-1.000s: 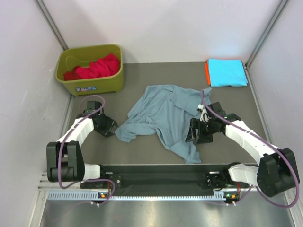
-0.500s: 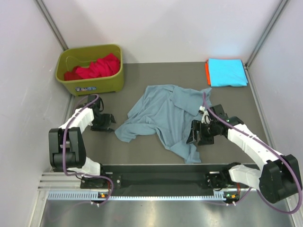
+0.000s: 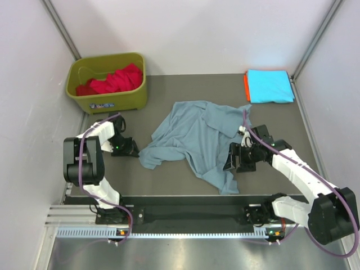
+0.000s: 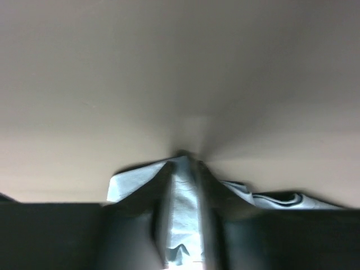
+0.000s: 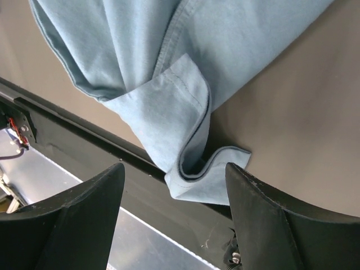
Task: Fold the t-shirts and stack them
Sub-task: Flatten the tshirt out
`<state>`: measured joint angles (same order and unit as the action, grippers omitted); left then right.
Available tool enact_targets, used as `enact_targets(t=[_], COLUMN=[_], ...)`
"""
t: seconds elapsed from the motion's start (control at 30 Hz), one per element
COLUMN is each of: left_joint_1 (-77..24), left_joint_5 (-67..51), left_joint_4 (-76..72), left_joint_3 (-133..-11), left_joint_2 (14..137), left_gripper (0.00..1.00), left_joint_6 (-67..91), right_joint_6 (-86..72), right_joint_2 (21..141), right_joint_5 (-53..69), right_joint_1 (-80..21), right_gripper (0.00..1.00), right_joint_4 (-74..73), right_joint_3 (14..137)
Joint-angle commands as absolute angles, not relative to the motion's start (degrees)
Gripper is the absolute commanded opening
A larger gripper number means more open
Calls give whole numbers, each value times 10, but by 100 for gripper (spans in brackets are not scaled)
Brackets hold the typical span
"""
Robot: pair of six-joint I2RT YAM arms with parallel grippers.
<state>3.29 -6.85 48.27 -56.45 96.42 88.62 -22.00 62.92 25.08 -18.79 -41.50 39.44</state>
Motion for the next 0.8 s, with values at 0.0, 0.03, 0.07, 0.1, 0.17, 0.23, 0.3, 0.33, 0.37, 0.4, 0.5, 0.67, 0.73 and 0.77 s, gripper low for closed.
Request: enact_targets(t=[0.0, 0.03, 0.07, 0.1, 0.17, 0.23, 0.3, 0.33, 0.37, 0.4, 0.5, 0.67, 0.73, 0.77], left_joint_1=[34, 36, 34, 35, 36, 36, 34, 34, 33, 32, 24, 18, 9, 7], left_joint_5=[-69, -65, -62, -62, -50, -26, 29, 45, 62, 89, 84, -40, -50, -56], left_joint_4=[513, 514, 516, 513, 507, 505, 516, 520, 520, 519, 460, 336, 352, 359], left_joint_3=[-564, -561, -559, -556, -555, -574, -598, -620, -628, -634, -616, -525, -526, -526], left_joint_2=[962, 962, 960, 959, 948, 934, 913, 905, 885, 872, 809, 685, 675, 670], left_gripper=[24, 20, 15, 0, 0, 0, 0, 0, 0, 0, 0, 0, 0, 0], left_joint_6=[913, 912, 910, 907, 891, 868, 806, 784, 738, 715, 598, 461, 434, 412], right_joint_6=[-205, -204, -205, -205, -209, -211, -217, -219, -226, -230, -245, -256, -256, -256], right_joint_2=[613, 613, 612, 611, 611, 613, 611, 610, 608, 607, 605, 613, 618, 625], right_joint_5=[249, 250, 249, 249, 248, 249, 248, 247, 250, 251, 264, 270, 266, 265], right_joint_1=[-178, -177, -176, -176, -175, -174, -173, -174, -175, -174, -174, -180, -189, -192], right_gripper=[72, 72, 72, 72, 72, 72, 72, 72, 71, 69, 66, 59, 59, 59], right_joint_4=[-413, -414, -414, -415, -416, -419, -427, -427, -428, -428, -420, -396, -390, -389], right_joint_3=[389, 386, 385, 383, 380, 380, 378, 374, 371, 368, 348, 330, 339, 344])
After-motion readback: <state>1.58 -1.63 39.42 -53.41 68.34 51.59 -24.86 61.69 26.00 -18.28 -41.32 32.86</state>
